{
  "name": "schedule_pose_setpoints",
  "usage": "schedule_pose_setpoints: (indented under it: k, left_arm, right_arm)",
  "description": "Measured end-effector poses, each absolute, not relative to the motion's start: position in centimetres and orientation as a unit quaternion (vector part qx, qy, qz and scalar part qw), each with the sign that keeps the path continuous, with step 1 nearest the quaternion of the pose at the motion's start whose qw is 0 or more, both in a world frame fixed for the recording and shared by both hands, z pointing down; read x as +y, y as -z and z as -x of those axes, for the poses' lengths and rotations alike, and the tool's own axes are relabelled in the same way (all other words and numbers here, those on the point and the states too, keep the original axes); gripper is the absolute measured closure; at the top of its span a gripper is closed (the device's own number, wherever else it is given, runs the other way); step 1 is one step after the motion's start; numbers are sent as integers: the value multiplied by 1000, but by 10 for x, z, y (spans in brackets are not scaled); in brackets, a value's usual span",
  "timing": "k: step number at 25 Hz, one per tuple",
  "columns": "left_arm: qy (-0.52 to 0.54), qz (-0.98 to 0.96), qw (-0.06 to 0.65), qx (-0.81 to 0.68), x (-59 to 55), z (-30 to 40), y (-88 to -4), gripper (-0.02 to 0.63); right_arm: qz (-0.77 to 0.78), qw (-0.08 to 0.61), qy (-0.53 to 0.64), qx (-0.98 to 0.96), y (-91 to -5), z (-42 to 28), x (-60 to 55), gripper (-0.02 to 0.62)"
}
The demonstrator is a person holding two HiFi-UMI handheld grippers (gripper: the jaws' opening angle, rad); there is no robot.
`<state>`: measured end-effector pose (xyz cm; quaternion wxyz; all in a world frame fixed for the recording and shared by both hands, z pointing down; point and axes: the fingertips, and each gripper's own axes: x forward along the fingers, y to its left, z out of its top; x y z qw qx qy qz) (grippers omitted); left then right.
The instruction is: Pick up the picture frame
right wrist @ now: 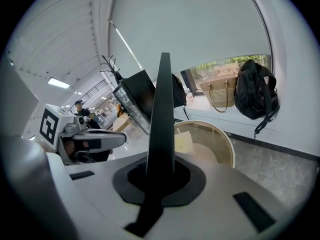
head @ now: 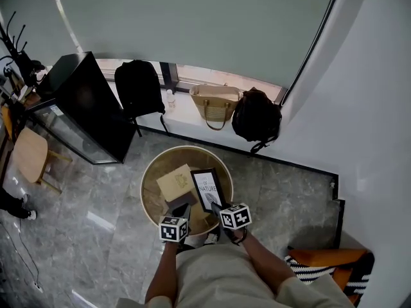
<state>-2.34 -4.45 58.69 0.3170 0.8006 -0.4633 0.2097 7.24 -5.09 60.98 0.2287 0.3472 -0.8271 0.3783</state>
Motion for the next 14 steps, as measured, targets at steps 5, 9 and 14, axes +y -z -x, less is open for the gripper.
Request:
schedule_pose_setpoints:
  k: [5, 9, 14]
  left_arm:
    - [-217, -804, 318, -453, -46, 15, -587, 586]
    - [-229, -805, 321, -443, -46, 11, -597, 586]
    - [-229, -807, 327, -436, -49, 3, -599, 586]
  right_arm:
    - [-364, 216, -389, -818, -609, -84, -52, 555]
    - [-366, 218, -389, -816, -613, -89, -51, 555]
    - [-378, 205, -397, -811, -609, -99, -55, 555]
